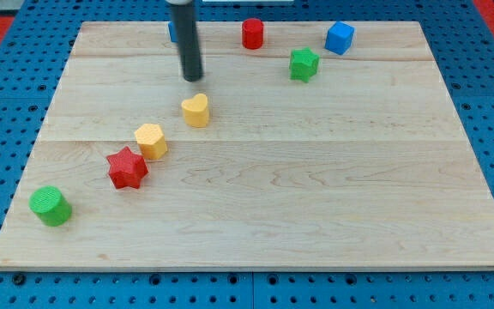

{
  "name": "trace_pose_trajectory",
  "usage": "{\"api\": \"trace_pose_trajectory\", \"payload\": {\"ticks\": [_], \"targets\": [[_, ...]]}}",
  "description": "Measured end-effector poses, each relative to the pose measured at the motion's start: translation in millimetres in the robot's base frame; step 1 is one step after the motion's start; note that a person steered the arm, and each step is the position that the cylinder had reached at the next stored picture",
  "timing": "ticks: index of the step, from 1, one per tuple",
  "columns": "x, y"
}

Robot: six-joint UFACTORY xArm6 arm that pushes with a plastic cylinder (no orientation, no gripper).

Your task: Move the red star to the top left of the board

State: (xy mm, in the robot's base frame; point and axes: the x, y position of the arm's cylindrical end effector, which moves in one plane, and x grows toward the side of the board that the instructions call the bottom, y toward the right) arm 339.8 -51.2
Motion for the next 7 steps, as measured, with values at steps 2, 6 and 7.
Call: {"api": "trace_pose_trajectory", "payload": {"ticks": [2, 6, 7], "targets": [[95.0, 60.2], [162.9, -112.0], [162.8, -145.9]]}}
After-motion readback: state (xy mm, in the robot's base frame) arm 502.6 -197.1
